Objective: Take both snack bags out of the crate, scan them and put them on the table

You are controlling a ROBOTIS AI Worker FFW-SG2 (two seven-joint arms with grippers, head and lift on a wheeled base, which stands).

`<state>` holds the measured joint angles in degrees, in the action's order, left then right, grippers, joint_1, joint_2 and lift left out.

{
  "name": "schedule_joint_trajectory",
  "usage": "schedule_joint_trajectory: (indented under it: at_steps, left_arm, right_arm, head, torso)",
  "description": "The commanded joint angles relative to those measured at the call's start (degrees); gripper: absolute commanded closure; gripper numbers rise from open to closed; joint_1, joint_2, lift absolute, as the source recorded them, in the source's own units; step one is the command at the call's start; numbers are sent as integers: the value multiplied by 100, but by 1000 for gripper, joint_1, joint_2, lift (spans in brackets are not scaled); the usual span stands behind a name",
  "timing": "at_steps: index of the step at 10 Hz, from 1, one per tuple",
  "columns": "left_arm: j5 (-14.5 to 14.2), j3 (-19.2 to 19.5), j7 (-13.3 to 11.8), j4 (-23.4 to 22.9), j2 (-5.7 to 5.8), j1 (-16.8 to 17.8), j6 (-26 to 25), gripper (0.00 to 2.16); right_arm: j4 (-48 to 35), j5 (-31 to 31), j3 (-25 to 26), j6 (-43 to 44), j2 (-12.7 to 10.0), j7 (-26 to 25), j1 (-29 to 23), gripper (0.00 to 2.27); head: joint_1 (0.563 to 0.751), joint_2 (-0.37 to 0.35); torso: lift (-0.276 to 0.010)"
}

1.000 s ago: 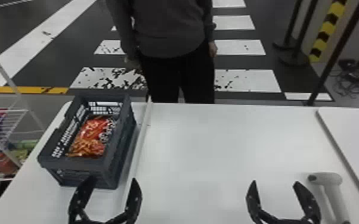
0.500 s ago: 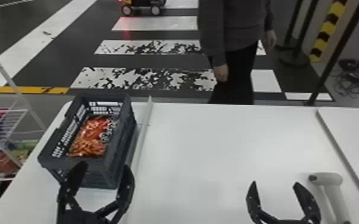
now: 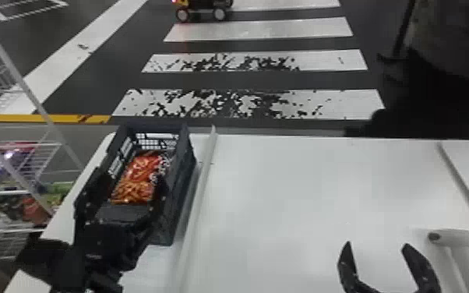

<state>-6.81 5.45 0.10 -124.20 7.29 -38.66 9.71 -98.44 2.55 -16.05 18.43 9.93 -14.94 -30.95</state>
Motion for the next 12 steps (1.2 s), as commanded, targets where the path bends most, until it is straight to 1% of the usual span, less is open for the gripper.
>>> schedule_joint_trajectory:
  at_steps: [1, 2, 3, 4, 5, 6, 7, 8, 9, 10, 12]
  left_arm:
    - [-233, 237, -10, -218, 18, 262, -985, 151]
    - [-409, 422, -72, -253, 53, 482, -1512, 161]
    - [-515, 545, -151, -289, 71, 711, -1969, 161]
    - [-699, 668, -221, -289, 97, 1036, -2707, 161]
    - [-813, 809, -283, -289, 150, 1335, -3375, 181]
    - [-884, 826, -335, -289, 150, 1607, -3762, 208]
    - [-910, 844, -344, -262, 150, 1871, -3973, 208]
    - [-1024, 1011, -335, -209, 150, 2143, -4447, 208]
    - [-1174, 1116, -388, -86, 176, 2451, -4904, 208]
    - [-1253, 1187, -432, 107, 264, 2758, -5344, 211]
    - [-1262, 1195, -432, 573, 528, 3259, -5889, 211]
  right_arm:
    - [0, 0, -12, -29, 0, 0, -8, 90]
    - [0, -9, -29, -64, 0, 0, 1, 90]
    - [-9, -18, -38, -82, 0, 0, -8, 90]
    - [-18, -18, -56, -117, 0, 0, -8, 90]
    - [-18, -26, -56, -152, 9, 0, 1, 90]
    - [-18, -26, -56, -152, 9, 0, -8, 90]
    - [-26, -26, -56, -169, 9, 0, -8, 90]
    - [-35, -35, -73, -222, 9, 0, -8, 90]
    - [-35, -44, -73, -257, 9, 0, -8, 90]
    - [-53, -62, -82, -328, 9, 0, 1, 90]
    - [-53, -70, -100, -416, 9, 0, 1, 90]
  head:
    - [695, 160]
    - [695, 180]
    - [695, 198]
    - [695, 211]
    - [695, 223]
    - [695, 228]
    - [695, 231]
    - [695, 228]
    - [695, 233]
    - [695, 238]
    - [695, 252]
  torso:
    - [-94]
    - [-94]
    - [-94]
    - [-94]
    - [-94]
    - [-94]
    - [-94]
    - [-94]
    - [-94]
    - [-94]
    - [-94]
